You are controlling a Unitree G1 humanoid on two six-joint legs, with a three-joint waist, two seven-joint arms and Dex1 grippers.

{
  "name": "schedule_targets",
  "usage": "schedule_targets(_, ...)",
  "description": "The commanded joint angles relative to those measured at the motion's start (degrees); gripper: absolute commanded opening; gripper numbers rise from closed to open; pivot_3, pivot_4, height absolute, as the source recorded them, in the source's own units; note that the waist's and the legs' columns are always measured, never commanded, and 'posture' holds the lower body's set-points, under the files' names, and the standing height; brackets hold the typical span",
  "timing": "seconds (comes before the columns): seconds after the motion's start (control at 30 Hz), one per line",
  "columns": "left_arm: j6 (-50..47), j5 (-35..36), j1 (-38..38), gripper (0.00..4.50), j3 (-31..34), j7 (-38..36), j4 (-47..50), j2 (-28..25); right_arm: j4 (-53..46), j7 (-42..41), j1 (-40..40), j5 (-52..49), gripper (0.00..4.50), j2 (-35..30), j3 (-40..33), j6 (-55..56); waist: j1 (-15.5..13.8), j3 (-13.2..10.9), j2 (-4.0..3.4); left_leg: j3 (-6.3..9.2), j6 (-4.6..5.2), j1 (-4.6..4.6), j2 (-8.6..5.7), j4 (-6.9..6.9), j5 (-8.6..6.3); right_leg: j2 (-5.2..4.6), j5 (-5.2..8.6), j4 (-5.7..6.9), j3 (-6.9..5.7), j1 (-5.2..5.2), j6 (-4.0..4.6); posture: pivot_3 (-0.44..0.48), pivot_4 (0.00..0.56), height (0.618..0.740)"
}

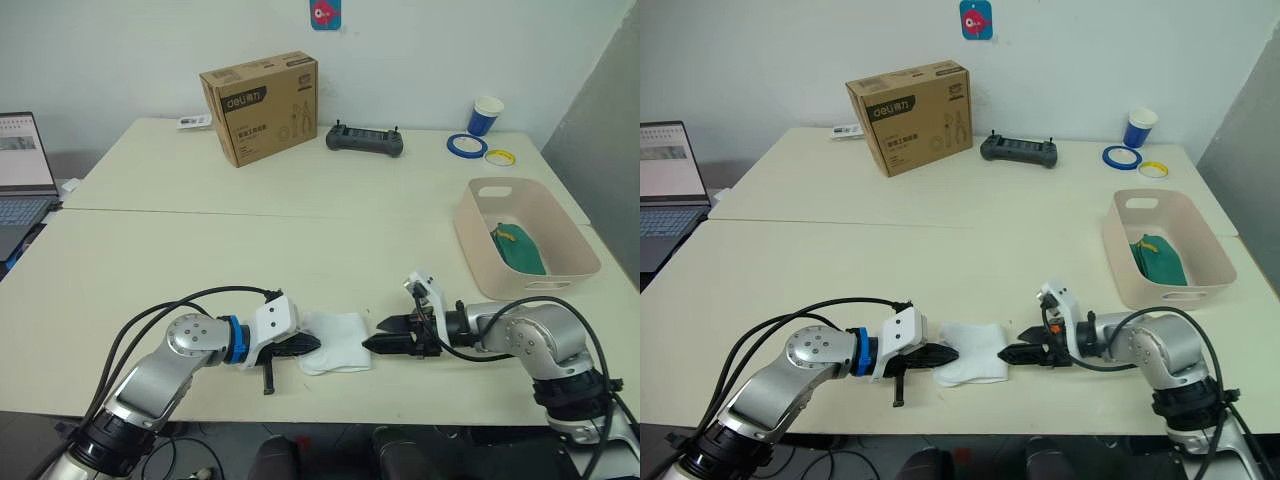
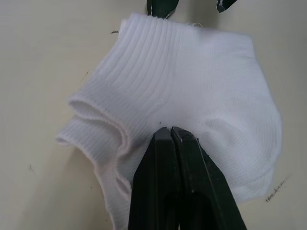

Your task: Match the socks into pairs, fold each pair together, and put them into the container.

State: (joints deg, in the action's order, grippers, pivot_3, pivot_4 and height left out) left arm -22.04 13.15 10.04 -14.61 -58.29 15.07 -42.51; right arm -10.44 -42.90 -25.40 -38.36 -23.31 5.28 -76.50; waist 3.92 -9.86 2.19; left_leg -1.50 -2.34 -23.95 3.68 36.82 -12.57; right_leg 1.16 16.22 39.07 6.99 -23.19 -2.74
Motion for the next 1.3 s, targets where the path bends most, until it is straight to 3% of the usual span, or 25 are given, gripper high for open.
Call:
schedule_targets(0.03, -1.31, -0.93, -1.33, 0.00, -0.44, 0.02, -0.05, -0.63, 1.17, 2.00, -1.96, -4.35, 4.12, 4.45, -2.87, -6.09, 0.15, 0.00, 0.00, 0.01, 0.00, 0.00, 0.00, -0.01, 0.00, 0.00, 0.00, 0.01, -0.01, 0.00, 0.00, 0.000, 0.150, 0.740)
schedule_targets(0.4, -2.56, 0.38, -1.21, 0.00, 0.93, -0.18, 1.16, -0.56, 3.49, 4.93, -2.22, -4.18, 4.12, 9.34, -2.51, -5.19, 0.88, 0.00, -0.01, 0.04, 0.00, -0.04, -0.01, -0.03, 0.00, -0.02, -0.07, -0.02, -0.06, -0.01, -0.14, 0.000, 0.150, 0.740)
schedule_targets(0.5, -3.11, 0.83, -1.04, 0.00, 1.19, 0.00, 1.24, -0.22, 4.59, 4.91, -2.01, -3.16, 3.55, 8.72, -2.09, -3.29, 0.92, 0.00, -0.01, 0.02, 0.00, -0.04, -0.02, -0.03, 0.00, -0.03, -0.07, -0.03, -0.04, -0.01, -0.14, 0.000, 0.150, 0.740)
schedule_targets(0.83, -3.45, 3.32, -1.45, 0.00, 2.61, 0.37, 3.08, 0.79, 3.82, 4.83, -1.20, -3.83, 0.01, 7.37, -1.25, -1.91, 0.91, -0.01, -0.01, 0.02, 0.00, -0.04, -0.02, -0.11, 0.00, -0.03, -0.06, -0.05, -0.05, -0.03, -0.14, 0.000, 0.150, 0.740)
schedule_targets(0.9, -3.68, 5.04, -1.64, 0.00, 4.36, 0.55, 4.12, 1.07, 3.30, 5.22, -1.34, -4.54, 0.01, 7.73, -2.32, -2.31, 0.91, -0.01, -0.01, 0.00, 0.00, -0.05, -0.03, -0.11, 0.00, -0.04, -0.06, -0.06, -0.03, -0.04, -0.15, 0.000, 0.150, 0.740)
schedule_targets(1.0, -5.58, 9.48, -1.75, 0.56, 8.96, 0.67, 6.46, 1.30, 1.27, 4.86, -1.21, -4.91, 0.00, 6.42, -3.32, -1.45, 0.89, -0.04, -0.01, 0.01, 0.00, -0.08, -0.02, -0.10, 0.00, -0.05, -0.06, -0.06, -0.03, -0.06, -0.14, 0.000, 0.150, 0.740)
schedule_targets(1.17, -18.41, 27.76, 0.84, 2.11, 21.13, 1.10, 13.59, -0.73, -4.54, 3.86, -1.10, -8.33, 0.00, 3.79, -9.55, 0.61, 0.85, -0.08, -0.01, 0.07, 0.00, -0.25, -0.02, -0.10, 0.00, -0.05, -0.06, -0.08, -0.10, -0.14, -0.17, 0.000, 0.150, 0.740)
schedule_targets(1.3, -22.47, 31.56, 5.65, 3.45, 22.50, 1.71, 14.22, -3.42, -8.85, 3.90, -1.52, -6.87, 0.00, -0.46, -10.78, 5.40, 0.80, -0.09, -0.03, 0.17, 0.00, -0.33, -0.06, -0.10, 0.00, -0.04, -0.02, -0.11, -0.18, -0.16, -0.22, 0.000, 0.150, 0.740)
